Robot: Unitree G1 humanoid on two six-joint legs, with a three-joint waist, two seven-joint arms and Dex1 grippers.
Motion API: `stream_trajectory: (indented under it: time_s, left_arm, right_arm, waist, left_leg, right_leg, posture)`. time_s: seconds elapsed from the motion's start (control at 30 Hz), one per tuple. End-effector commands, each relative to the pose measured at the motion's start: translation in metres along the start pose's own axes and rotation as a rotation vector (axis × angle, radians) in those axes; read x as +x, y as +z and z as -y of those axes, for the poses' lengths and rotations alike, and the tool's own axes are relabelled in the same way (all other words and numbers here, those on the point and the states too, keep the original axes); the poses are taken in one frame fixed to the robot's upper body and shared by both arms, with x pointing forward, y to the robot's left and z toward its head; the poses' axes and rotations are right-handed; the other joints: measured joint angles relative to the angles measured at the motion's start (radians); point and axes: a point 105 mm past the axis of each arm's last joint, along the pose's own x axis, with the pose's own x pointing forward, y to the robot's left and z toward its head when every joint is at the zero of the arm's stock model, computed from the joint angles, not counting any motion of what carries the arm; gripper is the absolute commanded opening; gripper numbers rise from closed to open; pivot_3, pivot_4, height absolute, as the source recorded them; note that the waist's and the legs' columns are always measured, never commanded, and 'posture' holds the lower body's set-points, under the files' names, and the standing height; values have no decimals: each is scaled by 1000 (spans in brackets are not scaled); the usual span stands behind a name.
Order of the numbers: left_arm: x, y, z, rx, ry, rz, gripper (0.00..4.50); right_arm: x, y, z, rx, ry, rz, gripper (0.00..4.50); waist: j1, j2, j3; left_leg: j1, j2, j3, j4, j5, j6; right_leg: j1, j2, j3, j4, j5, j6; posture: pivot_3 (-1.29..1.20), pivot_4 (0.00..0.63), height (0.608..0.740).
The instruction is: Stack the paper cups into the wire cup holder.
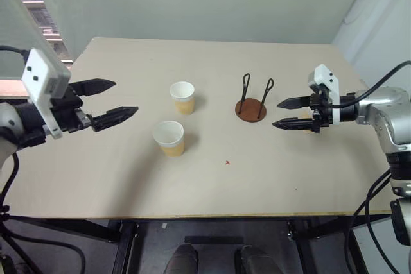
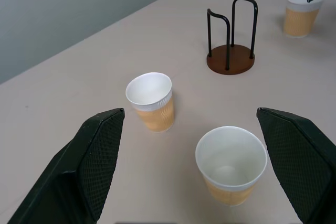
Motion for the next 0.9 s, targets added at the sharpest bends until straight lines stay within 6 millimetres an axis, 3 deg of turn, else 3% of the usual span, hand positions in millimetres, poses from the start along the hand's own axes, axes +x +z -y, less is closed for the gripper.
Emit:
stream_trajectory:
  time_s: [0.03, 0.33, 0.47, 0.8, 0.9]
  left_arm:
    - [2, 10, 3, 15, -45, 23, 4365]
    - [16, 17, 5, 27, -147, 14, 4365]
    - [22, 19, 12, 40, -209, 10, 4365]
    - [25, 24, 12, 59, -215, 16, 4365]
    - [22, 22, 13, 59, -211, 10, 4365]
  right_arm:
    - [-8, 14, 2, -67, -34, 19, 3624]
    - [-11, 4, 16, -44, -189, 11, 3624]
    - [0, -14, 30, -14, -254, -51, 3624]
    - [51, -14, 60, 48, -269, -35, 3624]
    - [58, -17, 70, 44, -299, -49, 3624]
  waist:
    - [0, 0, 0]
    - [-1, 0, 0]
    - [-1, 0, 0]
    - [-11, 0, 0]
    - [-11, 0, 0]
  left_leg:
    - [0, 0, 0, 0, 0, -1]
    - [0, 0, -1, 0, 1, -2]
    - [0, 0, -1, 0, 1, -2]
    - [0, 1, -1, -3, 1, -1]
    - [0, 1, -1, -6, 1, -2]
  right_leg:
    - [0, 0, 0, 0, 0, 0]
    - [-1, 0, 0, 4, 0, -1]
    - [-2, 0, 0, 5, -1, -1]
    - [-6, 0, 0, 6, 0, -2]
    - [-7, 0, 0, 6, 0, -2]
  posture:
    - [0, 150, 740]
    - [0, 150, 740]
    - [0, 150, 740]
    - [0, 150, 740]
    - [0, 150, 740]
